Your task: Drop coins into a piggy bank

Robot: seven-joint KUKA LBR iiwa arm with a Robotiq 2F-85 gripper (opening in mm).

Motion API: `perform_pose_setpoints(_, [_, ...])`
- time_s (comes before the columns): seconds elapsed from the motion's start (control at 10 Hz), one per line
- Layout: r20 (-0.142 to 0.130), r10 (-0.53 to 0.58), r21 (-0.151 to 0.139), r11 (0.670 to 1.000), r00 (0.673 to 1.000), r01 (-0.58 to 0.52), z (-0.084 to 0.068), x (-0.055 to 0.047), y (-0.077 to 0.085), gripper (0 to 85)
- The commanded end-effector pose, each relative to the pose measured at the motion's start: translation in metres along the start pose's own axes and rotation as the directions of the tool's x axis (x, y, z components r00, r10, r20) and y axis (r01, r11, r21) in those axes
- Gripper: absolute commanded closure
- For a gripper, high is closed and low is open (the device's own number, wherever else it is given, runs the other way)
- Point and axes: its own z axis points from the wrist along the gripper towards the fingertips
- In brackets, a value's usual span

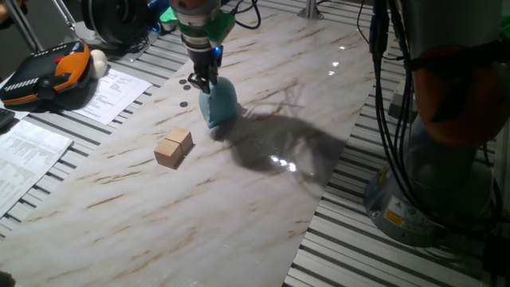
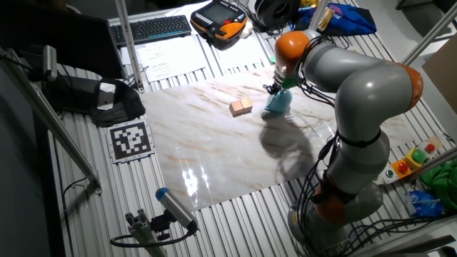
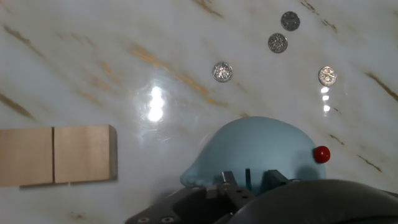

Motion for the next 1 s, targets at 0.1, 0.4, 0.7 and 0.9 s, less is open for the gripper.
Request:
perform_pose_setpoints(0.1, [-0.003,-0.002,0.008,1.0,1.0,0.002,-0.005,-0.002,0.0,51.0])
perform_pose_setpoints(0.4, [-0.008,0.001,-0.006,1.0,1.0,-0.001,-0.014,-0.003,-0.001,51.0])
perform_pose_setpoints(0.7, [-0.008,0.011,-0.036,0.999,1.0,-0.011,-0.02,-0.001,-0.004,68.0])
perform_pose_setpoints(0.9, [-0.017,0.014,-0.068,0.998,1.0,-0.015,-0.024,0.001,-0.005,85.0])
